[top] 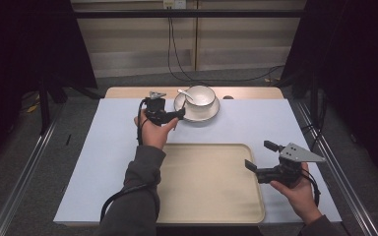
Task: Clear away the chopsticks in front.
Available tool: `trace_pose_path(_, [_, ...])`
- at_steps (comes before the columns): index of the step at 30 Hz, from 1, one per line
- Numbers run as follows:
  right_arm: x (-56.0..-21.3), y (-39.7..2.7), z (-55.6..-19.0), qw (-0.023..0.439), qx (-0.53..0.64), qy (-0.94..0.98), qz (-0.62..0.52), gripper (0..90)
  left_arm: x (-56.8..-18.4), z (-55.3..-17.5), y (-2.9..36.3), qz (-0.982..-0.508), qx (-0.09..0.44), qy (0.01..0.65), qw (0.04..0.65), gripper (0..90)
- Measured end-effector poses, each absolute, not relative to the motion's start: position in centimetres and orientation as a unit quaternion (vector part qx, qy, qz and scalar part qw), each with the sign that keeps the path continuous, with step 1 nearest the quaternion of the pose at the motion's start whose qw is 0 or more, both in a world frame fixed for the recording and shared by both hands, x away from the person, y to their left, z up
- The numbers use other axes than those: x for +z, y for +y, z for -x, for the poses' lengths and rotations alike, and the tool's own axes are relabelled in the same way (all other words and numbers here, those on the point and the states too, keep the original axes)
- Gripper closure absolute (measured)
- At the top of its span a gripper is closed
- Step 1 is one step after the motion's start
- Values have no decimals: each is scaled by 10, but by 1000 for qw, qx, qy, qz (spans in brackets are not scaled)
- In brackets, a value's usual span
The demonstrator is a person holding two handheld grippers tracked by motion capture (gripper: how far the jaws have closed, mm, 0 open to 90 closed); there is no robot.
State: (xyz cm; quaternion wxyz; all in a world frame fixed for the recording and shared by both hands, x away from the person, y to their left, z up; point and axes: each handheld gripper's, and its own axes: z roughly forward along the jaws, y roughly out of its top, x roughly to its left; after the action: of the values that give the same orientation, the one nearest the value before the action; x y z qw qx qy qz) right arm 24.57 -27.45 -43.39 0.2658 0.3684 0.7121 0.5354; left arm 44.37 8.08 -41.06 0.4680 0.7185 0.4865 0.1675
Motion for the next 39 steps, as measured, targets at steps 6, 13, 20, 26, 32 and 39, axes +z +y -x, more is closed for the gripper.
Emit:
trace_pose_path(6, [-434, -275, -246, 267, 537, 712, -365, 26, -416, -465, 71, -725, 170, 484, 459, 149])
trace_pose_path(13, [-434, -274, -245, 264, 537, 713, -365, 27, -430, -487, 60, -747, 181, 478, 426, 242])
trace_pose_path(20, [-434, -275, -246, 265, 538, 712, -366, 27, -439, -500, 61, -756, 183, 480, 406, 363])
trace_pose_path(26, [-434, -275, -247, 261, 538, 714, -365, 27, -441, -505, 58, -764, 179, 475, 398, 476])
trace_pose_path(32, [-434, -275, -247, 260, 538, 714, -364, 29, -443, -508, 54, -772, 172, 475, 386, 585])
trace_pose_path(39, [-434, -274, -248, 260, 538, 713, -366, 30, -448, -513, 50, -776, 172, 478, 375, 647])
